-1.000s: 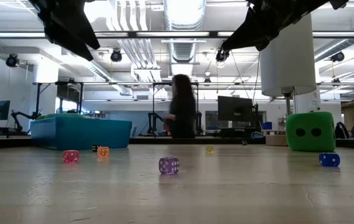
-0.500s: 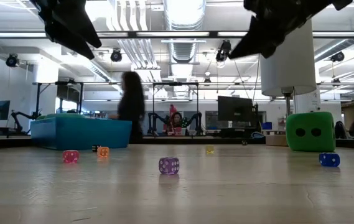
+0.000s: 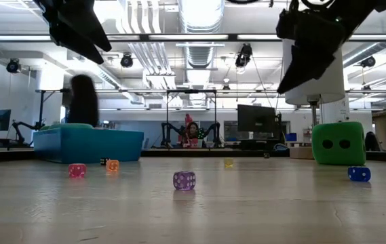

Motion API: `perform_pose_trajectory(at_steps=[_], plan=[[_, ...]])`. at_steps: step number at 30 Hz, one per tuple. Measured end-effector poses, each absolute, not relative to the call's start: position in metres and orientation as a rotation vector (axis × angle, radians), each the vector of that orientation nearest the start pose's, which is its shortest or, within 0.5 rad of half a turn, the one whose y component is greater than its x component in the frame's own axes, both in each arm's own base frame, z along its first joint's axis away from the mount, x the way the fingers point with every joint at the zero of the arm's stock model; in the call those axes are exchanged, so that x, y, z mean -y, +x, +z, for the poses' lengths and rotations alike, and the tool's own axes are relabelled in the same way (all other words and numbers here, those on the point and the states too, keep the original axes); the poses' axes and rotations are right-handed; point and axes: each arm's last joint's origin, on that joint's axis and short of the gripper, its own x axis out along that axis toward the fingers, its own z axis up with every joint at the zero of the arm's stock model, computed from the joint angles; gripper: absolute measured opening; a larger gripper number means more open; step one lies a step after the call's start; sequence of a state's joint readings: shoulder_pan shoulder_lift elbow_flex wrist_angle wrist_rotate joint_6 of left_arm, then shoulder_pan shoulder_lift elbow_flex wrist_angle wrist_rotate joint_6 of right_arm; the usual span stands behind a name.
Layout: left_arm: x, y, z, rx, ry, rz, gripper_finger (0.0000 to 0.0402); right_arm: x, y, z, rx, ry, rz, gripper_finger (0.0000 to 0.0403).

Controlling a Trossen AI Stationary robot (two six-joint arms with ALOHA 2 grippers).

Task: Pick & Place Dice
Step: Put the big green dice into the blue bin

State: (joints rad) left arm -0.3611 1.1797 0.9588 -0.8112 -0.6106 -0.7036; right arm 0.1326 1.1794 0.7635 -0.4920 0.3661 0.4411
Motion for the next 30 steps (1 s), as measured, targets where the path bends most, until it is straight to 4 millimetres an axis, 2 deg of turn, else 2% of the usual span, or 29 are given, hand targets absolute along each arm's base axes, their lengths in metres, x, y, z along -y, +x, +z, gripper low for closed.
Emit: perform_pose_trajectory(at_steps=[11,20,30], plan=[[0.061,0.209,0.269,-0.787,-0.159,0.528,0.0379,-0.017,0.207,0.218,-0.982,0.273,-0.533,0.0008],[0.061,0.209,0.269,-0.784,-0.162,0.527,0.0367,-0.014,0.182,0.21,-1.164,0.365,-0.745,0.0008],[0.061,0.21,0.269,-0.781,-0.164,0.526,0.0358,-0.013,0.177,0.21,-1.206,0.354,-0.761,0.0008]])
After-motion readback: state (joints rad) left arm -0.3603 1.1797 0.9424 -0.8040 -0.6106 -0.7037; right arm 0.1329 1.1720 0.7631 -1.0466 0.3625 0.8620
